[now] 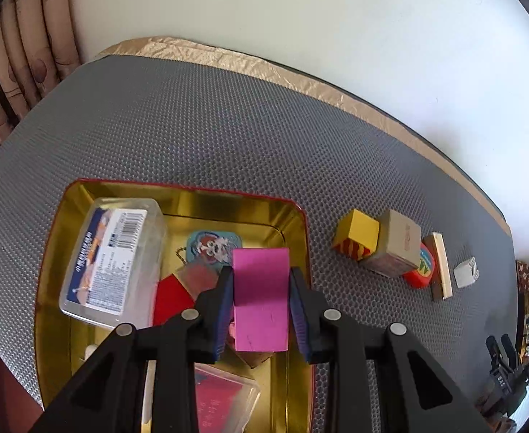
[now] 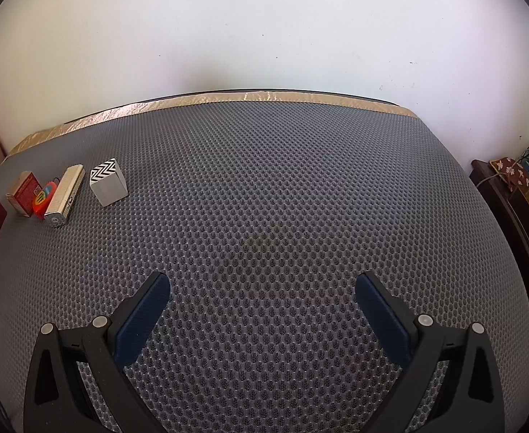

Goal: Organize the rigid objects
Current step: 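Lower the pink block into the tin with the left tool while the right tool reaches the zigzag cube, then grasp the black-and-white zigzag cube with the right tool and drop it into the tin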

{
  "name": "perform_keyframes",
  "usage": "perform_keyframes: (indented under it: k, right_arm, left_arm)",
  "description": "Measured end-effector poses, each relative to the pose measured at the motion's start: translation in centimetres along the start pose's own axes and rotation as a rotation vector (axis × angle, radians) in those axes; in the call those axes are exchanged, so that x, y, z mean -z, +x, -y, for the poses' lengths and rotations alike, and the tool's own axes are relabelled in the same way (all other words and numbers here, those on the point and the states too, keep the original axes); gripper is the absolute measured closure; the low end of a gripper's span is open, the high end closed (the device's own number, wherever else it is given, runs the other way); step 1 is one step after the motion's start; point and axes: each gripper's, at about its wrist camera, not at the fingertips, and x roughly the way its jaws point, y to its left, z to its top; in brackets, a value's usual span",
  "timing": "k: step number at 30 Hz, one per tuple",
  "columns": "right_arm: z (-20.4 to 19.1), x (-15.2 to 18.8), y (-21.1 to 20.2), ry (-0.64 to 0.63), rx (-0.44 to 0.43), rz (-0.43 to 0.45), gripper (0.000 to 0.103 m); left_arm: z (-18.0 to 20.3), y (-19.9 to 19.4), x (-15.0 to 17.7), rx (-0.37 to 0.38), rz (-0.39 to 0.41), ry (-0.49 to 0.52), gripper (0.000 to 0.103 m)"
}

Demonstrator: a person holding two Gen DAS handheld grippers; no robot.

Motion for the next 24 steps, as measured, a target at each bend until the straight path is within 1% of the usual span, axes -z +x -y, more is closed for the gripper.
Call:
perform_keyframes:
  k: [3, 4, 5, 7, 9, 12, 14, 17, 19, 21, 24]
  right_arm:
    - [0.0, 0.0, 0.0, -0.006, 0.003, -0.008, 0.001]
    - [0.0, 0.0, 0.0, -0.007, 0.001, -0.009, 0.001]
    - [0.0, 0.0, 0.1, -0.008, -0.003, -0.011, 0.001]
    - [-0.1, 0.1, 0.1, -0.015, -0.015, -0.020, 0.001]
    - [-0.5, 0.0, -0.1, -0.043, -0.049, -0.014, 0.001]
    - [-1.6, -0.8, -1.3, -0.097, -0.099, 0.037, 0.001]
    - [-3.1, -2.2, -1.5, -0.136, -0.187, 0.028, 0.001]
    - [-5.7, -3.9, -1.2, -0.197, -0.261, 0.030, 0.002]
    - [-7.6, -4.9, -0.5, -0.246, -0.274, 0.012, 0.014]
    - [-8.7, -5.8, 0.4, -0.278, -0.287, -0.006, 0.015]
    - [-10.3, -6.4, 2.0, -0.324, -0.276, -0.038, 0.029]
  left_arm:
    - [0.2, -0.4, 0.5, -0.007, 0.007, 0.009, 0.071]
    - [0.1, -0.8, 0.7, 0.000, 0.017, -0.004, 0.068]
    - [0.0, -1.2, 0.9, 0.007, 0.029, -0.020, 0.060]
    - [-0.5, -2.0, 1.3, 0.016, 0.044, -0.051, 0.049]
    - [-1.1, -2.9, 1.8, 0.052, 0.049, -0.080, 0.049]
    - [-1.7, -4.8, 3.0, 0.081, 0.079, -0.088, 0.049]
    - [-1.8, -6.2, 4.4, 0.086, 0.095, -0.080, 0.049]
    - [-2.3, -7.9, 7.0, 0.097, 0.113, -0.082, 0.049]
    - [-3.1, -9.0, 9.2, 0.100, 0.119, -0.101, 0.049]
    - [-3.8, -9.7, 10.7, 0.106, 0.133, -0.125, 0.049]
    - [-4.9, -11.1, 13.0, 0.054, 0.171, -0.144, 0.049]
